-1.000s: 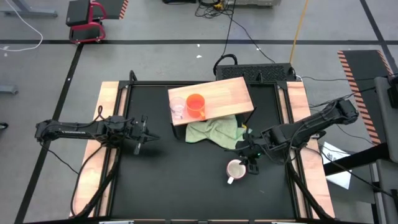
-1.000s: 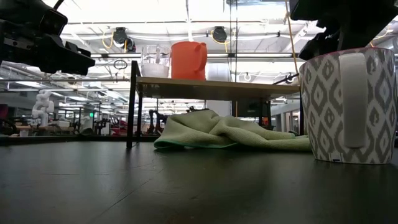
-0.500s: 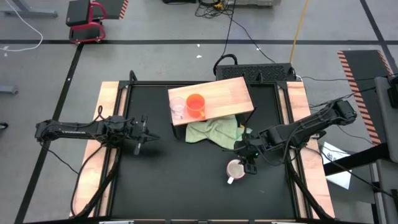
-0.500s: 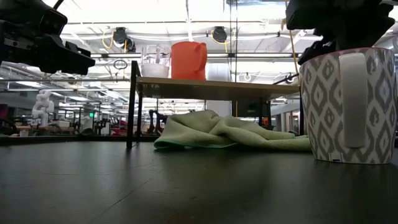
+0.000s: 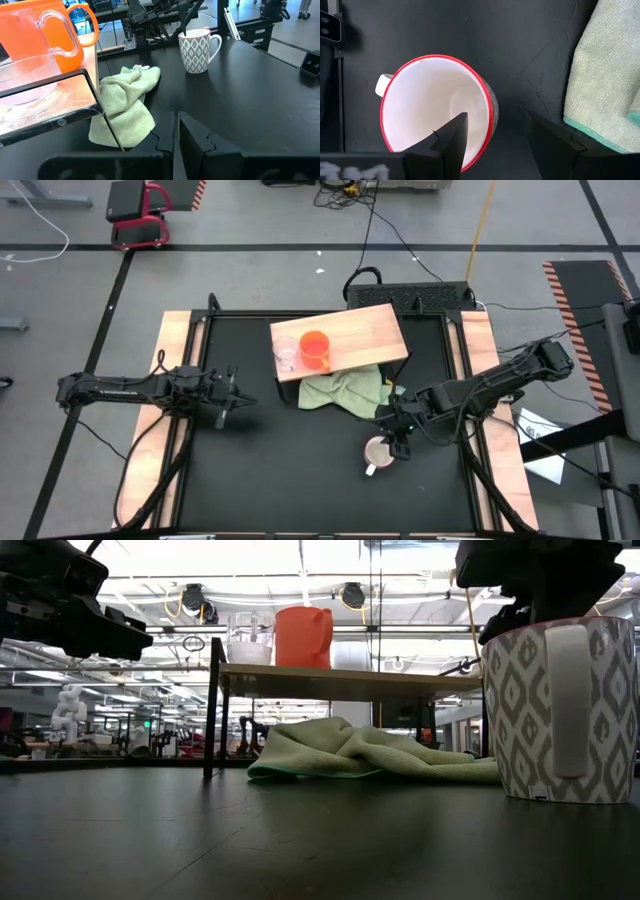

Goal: Stack small to large cups/mugs on shelf
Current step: Put white cup on the shelf

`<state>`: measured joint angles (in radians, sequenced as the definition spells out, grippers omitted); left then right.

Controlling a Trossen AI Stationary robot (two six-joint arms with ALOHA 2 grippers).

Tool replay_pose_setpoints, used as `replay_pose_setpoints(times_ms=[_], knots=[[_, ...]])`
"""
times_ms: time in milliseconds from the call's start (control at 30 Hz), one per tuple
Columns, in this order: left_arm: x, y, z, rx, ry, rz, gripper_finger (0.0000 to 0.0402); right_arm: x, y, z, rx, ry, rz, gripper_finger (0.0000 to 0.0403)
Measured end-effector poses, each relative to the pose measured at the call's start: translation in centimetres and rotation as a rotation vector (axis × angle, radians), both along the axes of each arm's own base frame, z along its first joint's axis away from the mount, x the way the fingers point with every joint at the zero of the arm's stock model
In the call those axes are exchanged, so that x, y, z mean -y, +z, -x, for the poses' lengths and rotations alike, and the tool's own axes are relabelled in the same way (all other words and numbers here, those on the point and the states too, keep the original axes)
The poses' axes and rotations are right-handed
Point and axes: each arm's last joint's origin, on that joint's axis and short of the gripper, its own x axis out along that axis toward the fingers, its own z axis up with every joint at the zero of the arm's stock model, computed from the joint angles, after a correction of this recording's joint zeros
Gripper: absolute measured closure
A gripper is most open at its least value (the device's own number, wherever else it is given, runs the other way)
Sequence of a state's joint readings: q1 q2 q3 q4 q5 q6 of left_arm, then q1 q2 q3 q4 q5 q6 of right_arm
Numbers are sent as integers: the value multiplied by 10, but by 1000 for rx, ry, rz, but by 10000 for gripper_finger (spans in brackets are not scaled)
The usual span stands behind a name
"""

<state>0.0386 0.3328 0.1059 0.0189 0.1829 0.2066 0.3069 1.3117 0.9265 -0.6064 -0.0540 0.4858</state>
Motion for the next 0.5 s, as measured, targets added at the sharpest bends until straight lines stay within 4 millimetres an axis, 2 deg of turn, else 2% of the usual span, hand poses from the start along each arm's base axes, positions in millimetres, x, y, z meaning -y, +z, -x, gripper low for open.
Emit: replay_pose_setpoints(times_ms=[233,500], knots=[[0,0,0,0,0,0,376,-1,-1,1,-16,18,-11,236],[0,0,0,-1,0,1,376,-1,0,1,-15,37,-16,240]])
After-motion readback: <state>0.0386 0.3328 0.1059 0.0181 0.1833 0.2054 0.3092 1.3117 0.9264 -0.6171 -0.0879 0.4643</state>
